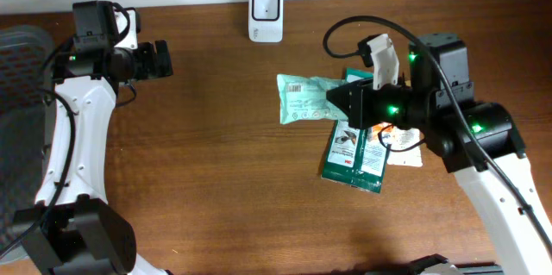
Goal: Scan the item barcode
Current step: 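Hold the wipes pack under the scanner with the right gripper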
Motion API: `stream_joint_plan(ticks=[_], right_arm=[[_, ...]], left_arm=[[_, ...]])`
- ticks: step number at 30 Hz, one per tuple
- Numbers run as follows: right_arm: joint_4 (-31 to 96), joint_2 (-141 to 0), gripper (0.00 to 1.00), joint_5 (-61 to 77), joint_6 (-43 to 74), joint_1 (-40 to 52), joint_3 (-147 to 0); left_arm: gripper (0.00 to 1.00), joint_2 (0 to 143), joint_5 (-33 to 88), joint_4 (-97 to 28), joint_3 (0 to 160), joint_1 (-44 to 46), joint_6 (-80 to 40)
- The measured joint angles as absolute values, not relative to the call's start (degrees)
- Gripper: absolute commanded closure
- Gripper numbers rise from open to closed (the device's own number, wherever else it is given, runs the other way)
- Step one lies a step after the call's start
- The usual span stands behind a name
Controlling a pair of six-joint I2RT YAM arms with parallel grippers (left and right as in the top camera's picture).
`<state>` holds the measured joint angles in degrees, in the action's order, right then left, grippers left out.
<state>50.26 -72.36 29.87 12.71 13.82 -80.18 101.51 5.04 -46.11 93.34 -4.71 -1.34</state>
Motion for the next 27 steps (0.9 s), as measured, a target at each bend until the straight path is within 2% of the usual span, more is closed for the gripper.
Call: stream_joint_plan(ticks=[4, 9, 12, 17, 19, 20, 24, 27], right_arm=[[57.89, -77.73, 0.96, 18.48, 12.38, 19.9, -95.46], [70.67, -99.55, 0.96, 4.93, 8.34, 24.25, -124.4], [68.42, -111.42, 0.96, -4.19, 5.32, 24.45, -132.88], [48.51, -124.25, 0.96, -21.93, -7.31, 26.33, -133.49], [38.61, -128.01, 0.96, -27.99, -14.52, 27.62, -133.51], [29.76, -131.04, 0.96, -31.51, -22.35, 28.58, -133.58], [13.04, -138.04, 0.96, -35.2, -42.74, 29.15, -133.62], [6.83, -143.04, 0.96, -35.99, -54.28, 29.08, -133.62]], left_arm=[[0.01, 101.51, 5.02, -46.17, 93.34, -4.71, -1.34], [0.01, 101.51, 4.82, -46.04, 93.34, -4.71, -1.34], [0.01, 101.51, 4.82, -46.06, 93.34, -4.71, -1.34], [0.01, 101.51, 4.69, -46.15, 93.34, -4.71, -1.34], [0.01, 101.51, 4.47, -45.98, 93.34, -4.71, -1.34], [0.01, 101.51, 4.47, -46.02, 93.34, -4.71, -1.34], [0.01, 101.51, 4.45, -46.15, 93.34, -4.71, -1.32], [0.01, 101.51, 4.43, -46.06, 93.34, -4.71, -1.32]])
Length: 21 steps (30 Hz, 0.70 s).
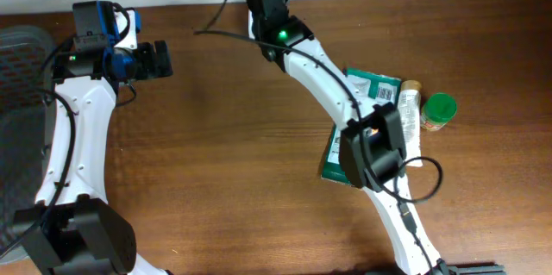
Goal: Scan the item barcode
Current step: 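Hold the wipes pack under the scanner with the right gripper, then place the wipes pack on the pile at right and release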
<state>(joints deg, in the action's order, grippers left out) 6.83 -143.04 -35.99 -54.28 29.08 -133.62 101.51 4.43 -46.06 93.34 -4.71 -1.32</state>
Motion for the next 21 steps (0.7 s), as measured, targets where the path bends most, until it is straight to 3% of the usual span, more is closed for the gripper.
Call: stream_joint_plan(ticks=[4, 14, 18, 21], right_arm=[[4.1, -147.09, 0.96, -35.97, -60.25, 29.08, -133.62], [2.92, -147.09, 0.96, -36.01, -61.45, 28.47, -133.62], [10.35, -146.26, 0.96, -35.77, -51.59, 28.47, -133.6], [24.82, -139.24, 0.96, -29.36, -39.94, 28.47, -133.32]], left_arm=[[0.01, 101.51, 4.45, -46.09, 93.34, -4.71, -1.34], [0.01, 101.51, 4.45, -46.09, 93.34, -4.71, -1.34], [0.01, 101.51, 4.45, -46.09, 93.34, -4.71, -1.34], [0.01, 101.51, 4.47, -46.15, 93.34, -4.71, -1.34]])
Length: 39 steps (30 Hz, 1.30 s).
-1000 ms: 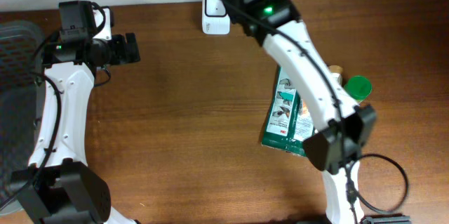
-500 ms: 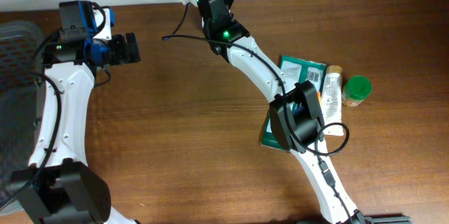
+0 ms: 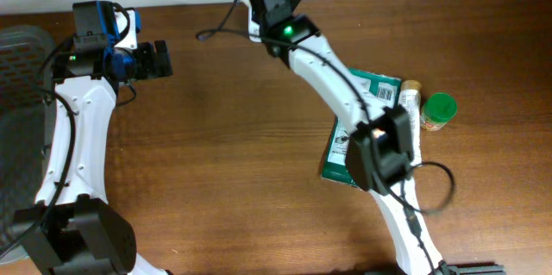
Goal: Scan the item barcode
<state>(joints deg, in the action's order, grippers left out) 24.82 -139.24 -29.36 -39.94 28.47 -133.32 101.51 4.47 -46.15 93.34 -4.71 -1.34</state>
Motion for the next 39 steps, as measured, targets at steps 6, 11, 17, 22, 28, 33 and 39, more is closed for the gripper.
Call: stream_joint_plan(ticks=[6, 11, 17, 22, 28, 33, 39], right_arm=[[57.56, -113.51, 0.96, -11.62, -5.26, 26.46, -134.5], [85.78, -106.08, 0.96, -7.2, 10.28, 16.45, -134.5], [78.56, -108.95, 0.96, -6.11, 13.74, 4.82, -107.72], [68.29, -110.32, 0.48, -2.66, 14.06, -2.81, -89.82], [76.12, -106.83, 0.19, 5.63, 7.7, -4.4, -94.41], [78.48, -80.44, 0.02, 14.31, 1.21, 1.5, -100.03], [81.03, -57.34, 0.02, 15.31, 0.1, 2.9, -100.36]], left_arm=[[0.01, 101.51, 4.45, -46.13, 93.34, -4.71, -1.34], [0.01, 101.51, 4.43, -46.06, 93.34, -4.71, -1.34], [0.01, 101.51, 4.45, -46.04, 93.34, -4.71, -1.34], [0.01, 101.51, 4.45, -46.09, 93.34, -4.71, -1.34], [0.01, 101.51, 4.43, -46.11, 93.34, -4.71, -1.34], [0.01, 101.51, 4.45, -46.11, 93.34, -4.71, -1.34], [0.01, 101.51, 4.43, -46.06, 93.34, -4.71, -1.34]])
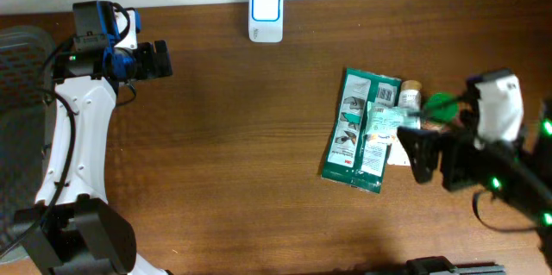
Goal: Scan the item barcode
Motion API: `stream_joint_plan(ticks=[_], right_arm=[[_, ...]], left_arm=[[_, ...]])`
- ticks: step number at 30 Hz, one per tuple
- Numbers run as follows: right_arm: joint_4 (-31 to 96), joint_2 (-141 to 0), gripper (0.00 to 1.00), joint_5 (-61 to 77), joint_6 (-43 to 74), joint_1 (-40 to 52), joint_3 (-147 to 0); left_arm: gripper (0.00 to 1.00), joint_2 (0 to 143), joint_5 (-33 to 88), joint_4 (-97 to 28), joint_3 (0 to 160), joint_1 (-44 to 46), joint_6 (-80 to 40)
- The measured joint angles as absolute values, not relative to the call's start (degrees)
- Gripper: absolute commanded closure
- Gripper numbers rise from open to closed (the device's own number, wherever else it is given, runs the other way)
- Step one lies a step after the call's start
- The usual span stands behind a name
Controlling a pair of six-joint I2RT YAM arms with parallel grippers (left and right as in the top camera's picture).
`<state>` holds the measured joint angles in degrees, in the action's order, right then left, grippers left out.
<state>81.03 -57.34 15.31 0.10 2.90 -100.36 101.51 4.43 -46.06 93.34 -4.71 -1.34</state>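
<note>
The white barcode scanner [265, 14] stands at the far edge of the table, its screen lit blue. A pale green pouch [390, 120] lies on top of the green packets [354, 141] at the right. My right gripper [412, 155] hangs just right of and below the pouch, its dark fingers [405, 137] spread apart with nothing seen between them. My left gripper [162, 59] is held at the far left, well away from the items, and its jaws are not clearly shown.
A small bottle with a green cap [440, 103] and a white-labelled jar [409, 98] lie beside the packets, partly under the right arm. A grey mesh chair [17, 68] sits past the table's left edge.
My right arm was stretched out to the scanner at the back. Now it is back at the right over the pile, and the pale green pouch lies on the packets. The scanner shows again, lit blue.
My right gripper first held the pale green pouch, barcode up, over the table's middle right. At the two later moments the arm reached over the scanner at the back and hid it. Now the arm is by the pile, the pouch lies there, and the scanner's screen is blue.
</note>
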Motion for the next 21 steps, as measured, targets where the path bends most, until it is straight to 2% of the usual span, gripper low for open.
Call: stream_joint_plan(ticks=[5, 10, 16, 19, 21], right_arm=[[80.93, -50.33, 0.02, 8.78, -0.3, 2.9, -100.33], [57.04, -47.44, 0.01, 5.69, -0.47, -0.89, -86.56], [13.28, -26.0, 0.02, 6.5, -0.56, -3.09, -40.49], [2.59, -12.71, 0.02, 6.68, -0.62, -3.09, -20.01], [-0.78, -6.52, 0.02, 6.7, -0.69, -3.07, -11.77]], left_arm=[[0.01, 101.51, 4.45, -46.09, 93.34, -4.71, -1.34], [0.01, 101.51, 4.43, -46.04, 93.34, -4.71, -1.34], [0.01, 101.51, 4.45, -46.02, 93.34, -4.71, -1.34], [0.01, 101.51, 4.4, -46.06, 93.34, -4.71, -1.34], [0.01, 101.51, 4.43, -46.17, 93.34, -4.71, -1.34]])
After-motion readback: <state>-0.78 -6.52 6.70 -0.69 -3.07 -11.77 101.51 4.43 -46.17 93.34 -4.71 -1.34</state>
